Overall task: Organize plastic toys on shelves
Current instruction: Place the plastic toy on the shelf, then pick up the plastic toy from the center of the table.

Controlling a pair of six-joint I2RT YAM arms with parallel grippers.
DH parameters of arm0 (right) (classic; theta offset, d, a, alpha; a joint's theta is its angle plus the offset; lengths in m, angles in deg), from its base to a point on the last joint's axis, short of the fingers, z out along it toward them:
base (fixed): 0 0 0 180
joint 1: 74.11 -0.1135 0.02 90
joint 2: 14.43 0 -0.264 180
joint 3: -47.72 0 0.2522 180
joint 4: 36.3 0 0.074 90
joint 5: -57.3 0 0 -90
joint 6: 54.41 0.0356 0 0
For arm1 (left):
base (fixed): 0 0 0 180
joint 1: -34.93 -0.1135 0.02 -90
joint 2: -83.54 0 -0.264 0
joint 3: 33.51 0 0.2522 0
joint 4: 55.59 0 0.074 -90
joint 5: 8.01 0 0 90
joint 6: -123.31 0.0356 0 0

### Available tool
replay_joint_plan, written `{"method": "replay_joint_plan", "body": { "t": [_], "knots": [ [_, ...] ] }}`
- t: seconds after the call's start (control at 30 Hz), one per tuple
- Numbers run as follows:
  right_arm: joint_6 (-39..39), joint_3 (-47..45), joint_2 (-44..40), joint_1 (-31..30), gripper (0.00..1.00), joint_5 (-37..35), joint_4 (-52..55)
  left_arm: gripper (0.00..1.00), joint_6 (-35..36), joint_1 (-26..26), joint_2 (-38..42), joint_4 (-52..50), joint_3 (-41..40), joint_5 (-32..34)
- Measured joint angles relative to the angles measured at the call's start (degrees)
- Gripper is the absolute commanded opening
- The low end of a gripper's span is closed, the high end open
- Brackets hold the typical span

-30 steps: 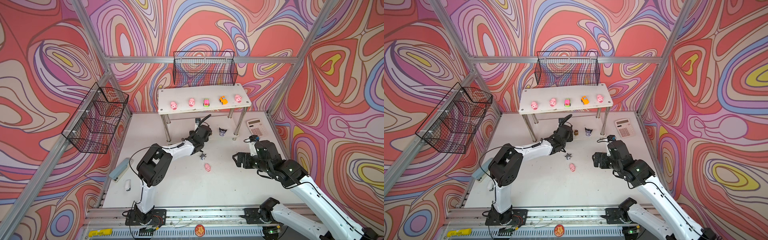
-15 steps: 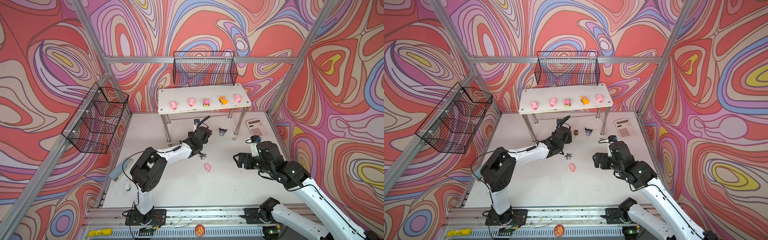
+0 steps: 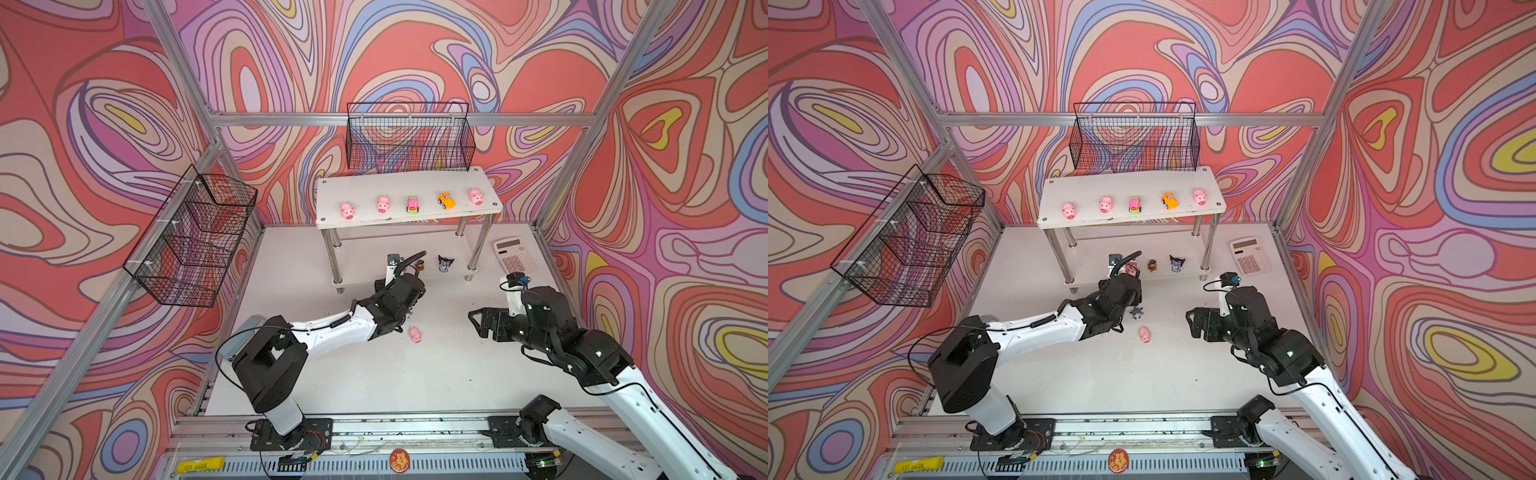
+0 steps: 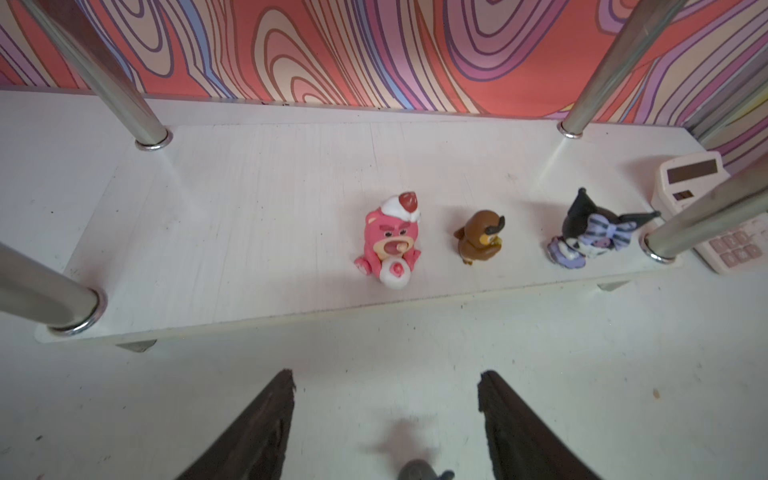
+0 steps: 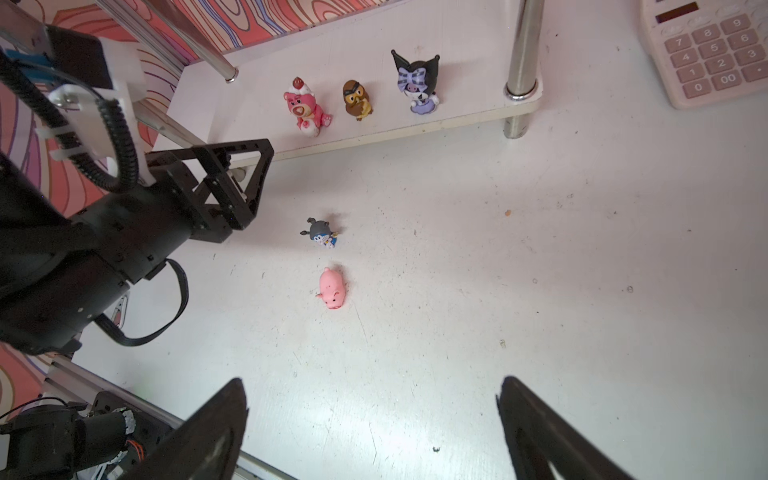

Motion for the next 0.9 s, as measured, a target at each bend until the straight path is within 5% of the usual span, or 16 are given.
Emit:
{"method": "replay_joint_plan", "body": {
  "t": [0.3,0.57,0.9],
  "knots": [
    [1.8,-4.8,-0.1,0.0,0.92,3.2,-3.2,0.87,-8.7,6.7,18.3,-10.7,-12.1,6.7],
    [2.9,-7.3,4.1,0.0,0.88,6.7,-9.8,0.87,-22.9,13.2,36.3,-29.6,-20.9,13.7],
    [2.9,-8.9,11.9,-2.3,0.85,7.3,-18.1,0.85,-38.5,17.7,42.7,-46.1,-25.3,16.6]
  ]
}}
